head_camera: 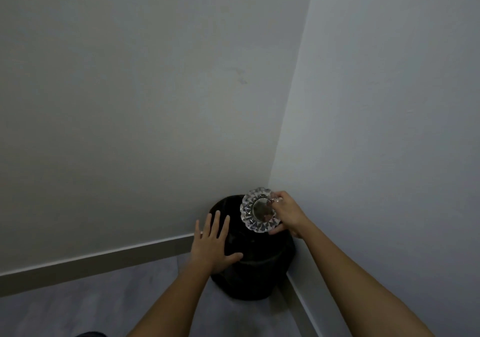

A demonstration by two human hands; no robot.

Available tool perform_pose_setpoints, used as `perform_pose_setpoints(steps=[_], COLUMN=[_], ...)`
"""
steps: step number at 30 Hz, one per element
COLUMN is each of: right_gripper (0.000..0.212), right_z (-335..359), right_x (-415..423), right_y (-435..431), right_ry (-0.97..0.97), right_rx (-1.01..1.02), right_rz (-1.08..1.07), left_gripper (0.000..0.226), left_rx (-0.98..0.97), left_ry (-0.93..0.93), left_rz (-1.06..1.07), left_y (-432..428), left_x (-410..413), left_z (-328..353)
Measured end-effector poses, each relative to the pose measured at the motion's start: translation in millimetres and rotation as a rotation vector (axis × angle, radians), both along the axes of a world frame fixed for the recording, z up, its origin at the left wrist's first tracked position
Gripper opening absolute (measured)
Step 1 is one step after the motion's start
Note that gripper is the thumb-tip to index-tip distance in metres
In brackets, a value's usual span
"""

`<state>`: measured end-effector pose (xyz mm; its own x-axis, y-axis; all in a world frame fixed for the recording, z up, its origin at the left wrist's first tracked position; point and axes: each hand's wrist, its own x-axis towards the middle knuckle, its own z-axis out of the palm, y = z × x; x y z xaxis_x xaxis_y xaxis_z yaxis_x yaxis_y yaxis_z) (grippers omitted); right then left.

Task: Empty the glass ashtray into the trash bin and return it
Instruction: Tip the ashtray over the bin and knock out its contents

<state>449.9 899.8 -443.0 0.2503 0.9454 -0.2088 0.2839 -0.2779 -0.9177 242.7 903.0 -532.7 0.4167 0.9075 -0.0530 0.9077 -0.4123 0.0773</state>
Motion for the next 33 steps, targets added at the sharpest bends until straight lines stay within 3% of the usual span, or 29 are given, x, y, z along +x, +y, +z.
perform_pose_setpoints(steps=[2,4,8,12,20,27,30,33], right_gripper=[0.027,0.028,0.026,0.039,0.038,0.025,0.019,0.017], right_z=[1.2,-2.9,-26.9,-45.1,-40.1,-104.3,-126.2,-123.9], right_x=[3.6,6.6,6.5,5.3,12.3,31.0,49.6,61.3], right_y=[6.3,10.1,13.0,13.2,17.4,13.8,10.5,12.9], right_ry=[-0.037,-0.087,-0.342,-0.541,-1.094,-1.589,-1.717,-1.67], right_rx=[0.016,0.03,0.08,0.157,0.447,0.631,0.721,0.76], right_rz=[-0.03,-0.077,-0.145,-0.165,0.167,0.475,0.653,0.592], left_gripper=[0.12,0.103,0.09,0.088,0.087,0.087,0.09,0.091], left_rx=[-0.054,-0.108,-0.191,-0.211,-0.335,-0.263,-0.238,-0.232], left_ry=[0.075,0.121,0.12,0.127,0.121,-0.022,-0.032,-0.03], left_rz=[0.012,0.034,0.057,0.06,0.117,0.194,0.211,0.216], left_y=[-4.3,-9.9,-17.2,-15.7,0.8,-4.5,-2.1,-2.0], left_x=[3.4,9.2,17.4,20.9,35.4,40.7,41.4,42.1], left_z=[-7.3,-15.4,-27.0,-34.2,-43.2,-67.4,-68.5,-66.0])
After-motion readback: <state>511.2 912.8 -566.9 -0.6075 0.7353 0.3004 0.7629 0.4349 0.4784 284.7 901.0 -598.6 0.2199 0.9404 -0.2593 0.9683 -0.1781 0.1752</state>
